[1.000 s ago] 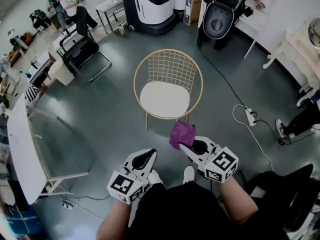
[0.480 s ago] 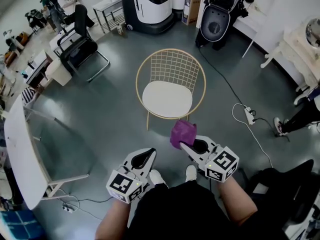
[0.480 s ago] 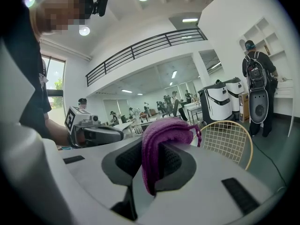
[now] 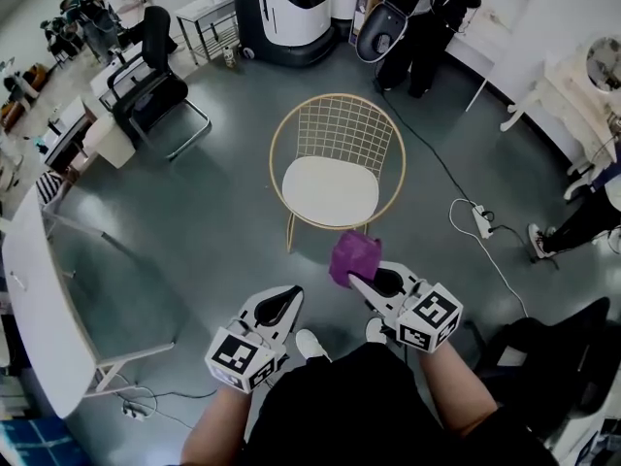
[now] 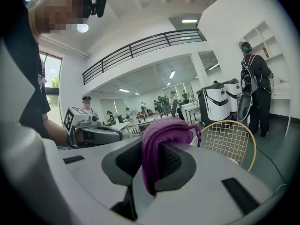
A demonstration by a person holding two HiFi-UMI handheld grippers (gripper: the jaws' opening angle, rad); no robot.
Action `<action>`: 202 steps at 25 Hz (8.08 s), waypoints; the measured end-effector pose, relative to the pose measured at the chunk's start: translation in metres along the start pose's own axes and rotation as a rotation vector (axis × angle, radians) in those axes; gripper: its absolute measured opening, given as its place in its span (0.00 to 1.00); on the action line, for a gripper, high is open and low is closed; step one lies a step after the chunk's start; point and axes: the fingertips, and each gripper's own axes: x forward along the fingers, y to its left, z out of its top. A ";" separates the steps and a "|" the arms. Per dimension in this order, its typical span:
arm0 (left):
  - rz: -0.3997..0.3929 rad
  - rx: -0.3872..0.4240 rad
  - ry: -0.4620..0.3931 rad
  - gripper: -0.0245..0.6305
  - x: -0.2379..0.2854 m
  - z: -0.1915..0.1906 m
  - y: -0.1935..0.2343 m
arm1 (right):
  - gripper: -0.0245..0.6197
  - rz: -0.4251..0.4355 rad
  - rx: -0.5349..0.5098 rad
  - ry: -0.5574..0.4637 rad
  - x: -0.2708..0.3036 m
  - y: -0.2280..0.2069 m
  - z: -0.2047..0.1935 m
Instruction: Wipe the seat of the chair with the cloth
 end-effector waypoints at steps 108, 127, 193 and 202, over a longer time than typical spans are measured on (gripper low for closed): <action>-0.357 0.009 0.341 0.06 0.310 -0.155 0.409 | 0.15 -0.291 0.532 0.192 0.392 -0.349 -0.205; -0.305 -0.052 0.364 0.06 0.318 -0.232 0.425 | 0.15 -0.294 0.641 0.323 0.444 -0.365 -0.311; -0.461 -0.011 0.425 0.06 0.430 -0.239 0.262 | 0.15 -0.792 0.590 0.627 0.178 -0.483 -0.380; -0.464 -0.012 0.419 0.06 0.433 -0.227 0.251 | 0.15 -0.857 0.584 0.651 0.150 -0.491 -0.374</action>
